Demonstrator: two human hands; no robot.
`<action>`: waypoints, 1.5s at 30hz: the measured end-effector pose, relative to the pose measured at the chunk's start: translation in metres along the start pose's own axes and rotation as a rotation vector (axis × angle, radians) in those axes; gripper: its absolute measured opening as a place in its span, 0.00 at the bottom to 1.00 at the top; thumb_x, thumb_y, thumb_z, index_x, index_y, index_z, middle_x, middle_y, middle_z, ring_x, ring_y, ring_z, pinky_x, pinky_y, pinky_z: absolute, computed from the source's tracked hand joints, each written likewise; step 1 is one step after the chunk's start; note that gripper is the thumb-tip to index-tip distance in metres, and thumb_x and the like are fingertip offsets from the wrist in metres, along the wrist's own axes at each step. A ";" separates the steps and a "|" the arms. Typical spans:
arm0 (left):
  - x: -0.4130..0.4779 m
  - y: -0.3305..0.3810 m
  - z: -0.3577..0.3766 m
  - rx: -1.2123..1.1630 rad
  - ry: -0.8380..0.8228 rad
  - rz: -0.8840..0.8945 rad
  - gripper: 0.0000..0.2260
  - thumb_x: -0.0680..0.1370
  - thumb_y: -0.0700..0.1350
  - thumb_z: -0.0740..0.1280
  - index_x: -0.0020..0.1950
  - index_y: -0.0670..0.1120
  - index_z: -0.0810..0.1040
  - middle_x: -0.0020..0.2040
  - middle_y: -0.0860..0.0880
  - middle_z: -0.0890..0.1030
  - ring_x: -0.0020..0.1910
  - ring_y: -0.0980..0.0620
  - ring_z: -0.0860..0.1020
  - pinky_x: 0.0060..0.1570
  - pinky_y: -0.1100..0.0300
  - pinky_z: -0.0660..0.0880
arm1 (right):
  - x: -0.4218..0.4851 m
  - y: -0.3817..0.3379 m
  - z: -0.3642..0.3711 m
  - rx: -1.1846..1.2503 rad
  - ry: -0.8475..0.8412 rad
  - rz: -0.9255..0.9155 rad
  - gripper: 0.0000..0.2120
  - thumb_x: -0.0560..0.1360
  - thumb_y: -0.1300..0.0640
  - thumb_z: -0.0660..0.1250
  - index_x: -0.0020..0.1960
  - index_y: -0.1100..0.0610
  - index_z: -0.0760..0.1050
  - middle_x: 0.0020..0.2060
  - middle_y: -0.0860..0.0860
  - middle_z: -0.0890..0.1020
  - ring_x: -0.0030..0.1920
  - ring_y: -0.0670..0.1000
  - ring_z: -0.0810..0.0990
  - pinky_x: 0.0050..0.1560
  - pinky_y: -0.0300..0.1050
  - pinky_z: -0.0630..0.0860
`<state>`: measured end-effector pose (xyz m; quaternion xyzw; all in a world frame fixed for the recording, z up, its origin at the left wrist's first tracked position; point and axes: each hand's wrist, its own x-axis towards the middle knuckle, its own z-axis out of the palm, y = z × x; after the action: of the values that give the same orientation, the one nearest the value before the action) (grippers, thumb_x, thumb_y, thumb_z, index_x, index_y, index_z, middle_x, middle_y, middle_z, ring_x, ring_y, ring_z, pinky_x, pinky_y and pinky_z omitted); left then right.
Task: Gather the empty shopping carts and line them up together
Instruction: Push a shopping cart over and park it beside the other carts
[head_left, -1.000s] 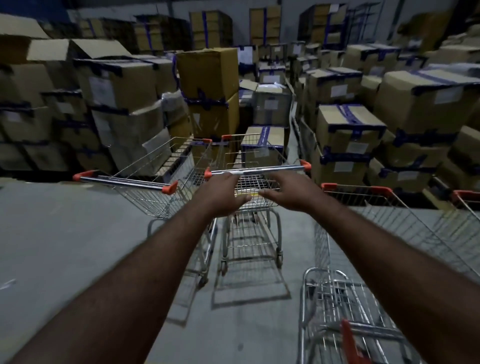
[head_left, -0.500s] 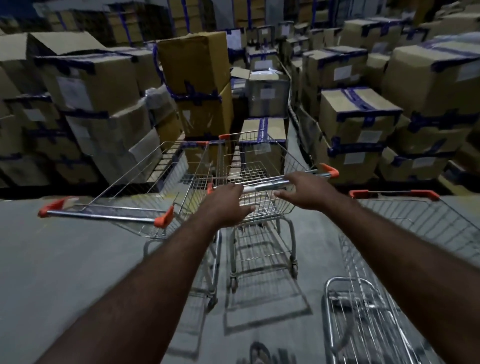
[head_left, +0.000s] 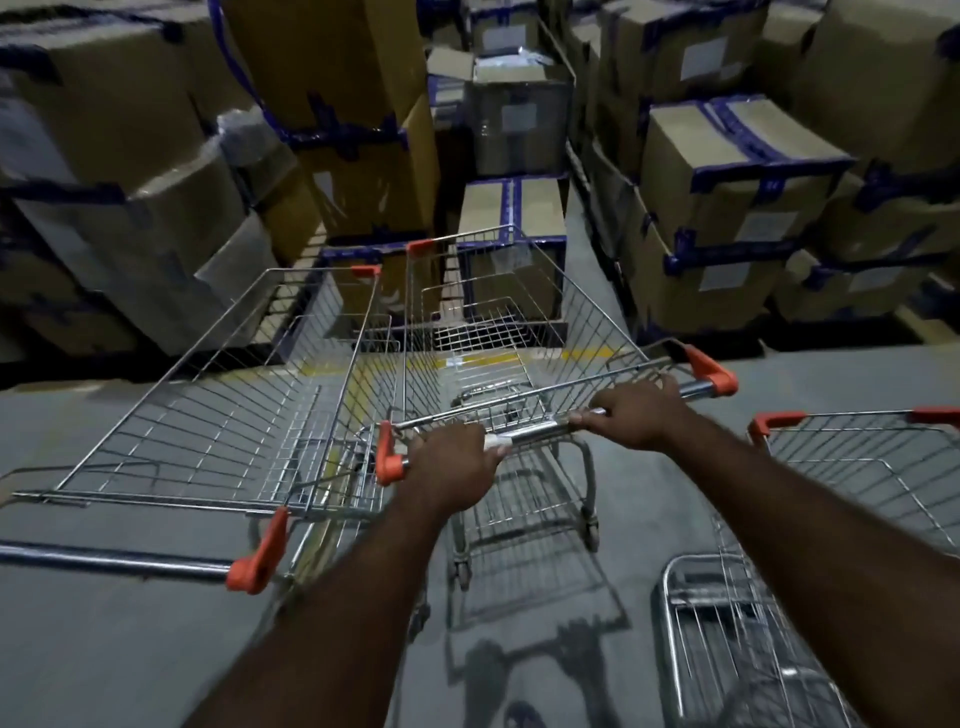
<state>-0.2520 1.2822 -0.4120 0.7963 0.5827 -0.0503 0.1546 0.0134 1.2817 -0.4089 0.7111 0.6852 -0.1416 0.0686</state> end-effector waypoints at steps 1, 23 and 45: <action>0.003 0.000 0.001 -0.009 0.005 -0.004 0.23 0.82 0.66 0.53 0.59 0.49 0.75 0.59 0.46 0.80 0.61 0.43 0.76 0.67 0.39 0.65 | 0.000 0.000 -0.003 0.012 0.005 -0.001 0.39 0.71 0.21 0.46 0.60 0.46 0.80 0.62 0.52 0.81 0.67 0.57 0.75 0.72 0.69 0.55; -0.065 -0.058 0.011 0.004 0.026 0.152 0.23 0.83 0.65 0.52 0.59 0.50 0.77 0.60 0.46 0.81 0.60 0.43 0.77 0.63 0.43 0.69 | -0.100 -0.032 0.031 0.137 0.005 0.117 0.40 0.68 0.19 0.51 0.53 0.51 0.80 0.50 0.51 0.82 0.51 0.53 0.79 0.50 0.46 0.74; -0.189 -0.057 0.046 0.097 0.061 0.187 0.24 0.83 0.65 0.51 0.62 0.51 0.77 0.62 0.46 0.81 0.63 0.43 0.77 0.60 0.46 0.68 | -0.241 -0.045 0.089 0.070 0.111 0.177 0.35 0.76 0.25 0.49 0.58 0.50 0.80 0.54 0.52 0.83 0.57 0.54 0.79 0.66 0.54 0.68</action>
<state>-0.3609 1.1119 -0.4168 0.8548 0.5072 -0.0395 0.1022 -0.0458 1.0274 -0.4180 0.7776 0.6170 -0.1195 0.0180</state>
